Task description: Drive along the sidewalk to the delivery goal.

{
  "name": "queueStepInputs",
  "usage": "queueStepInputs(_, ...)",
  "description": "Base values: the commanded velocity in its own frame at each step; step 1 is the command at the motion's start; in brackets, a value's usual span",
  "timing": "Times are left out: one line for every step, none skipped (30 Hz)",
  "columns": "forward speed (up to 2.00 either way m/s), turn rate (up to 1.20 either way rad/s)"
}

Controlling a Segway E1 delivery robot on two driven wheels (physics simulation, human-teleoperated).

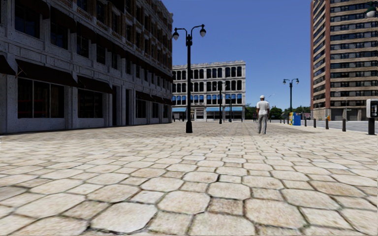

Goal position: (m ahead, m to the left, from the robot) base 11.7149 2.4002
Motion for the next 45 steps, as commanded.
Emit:
queueStepInputs(2.0, 0.39)
queueStepInputs(2.0, 0.39)
queueStepInputs(2.0, 0.39)
queueStepInputs(2.0, 0.39)
queueStepInputs(2.0, 0.39)
queueStepInputs(2.0, 0.0)
queueStepInputs(2.0, 0.0)
queueStepInputs(2.0, 0.0)
queueStepInputs(2.0, 0.0)
queueStepInputs(2.0, 0.0)
queueStepInputs(2.0, 0.0)
queueStepInputs(2.0, 0.0)
queueStepInputs(2.0, 0.0)
queueStepInputs(2.0, 0.0)
queueStepInputs(2.0, 0.0)
queueStepInputs(2.0, 0.0)
queueStepInputs(2.0, 0.0)
queueStepInputs(2.0, 0.0)
queueStepInputs(2.0, 0.0)
queueStepInputs(2.0, 0.0)
queueStepInputs(2.0, 0.0)
queueStepInputs(2.0, 0.0)
queueStepInputs(2.0, 0.0)
queueStepInputs(2.0, 0.0)
queueStepInputs(2.0, 0.0)
queueStepInputs(2.0, 0.0)
queueStepInputs(2.0, 0.0)
queueStepInputs(2.0, 0.0)
queueStepInputs(2.0, 0.0)
queueStepInputs(2.0, 0.0)
queueStepInputs(2.0, 0.0)
queueStepInputs(2.0, 0.0)
queueStepInputs(2.0, 0.0)
queueStepInputs(2.0, 0.0)
queueStepInputs(2.0, 0.0)
queueStepInputs(2.0, 0.0)
queueStepInputs(2.0, 0.0)
queueStepInputs(2.0, 0.0)
queueStepInputs(2.0, 0.0)
queueStepInputs(2.0, 0.0)
queueStepInputs(2.0, 0.0)
queueStepInputs(2.0, 0.0)
queueStepInputs(2.0, 0.0)
queueStepInputs(2.0, 0.0)
queueStepInputs(2.0, 0.0)
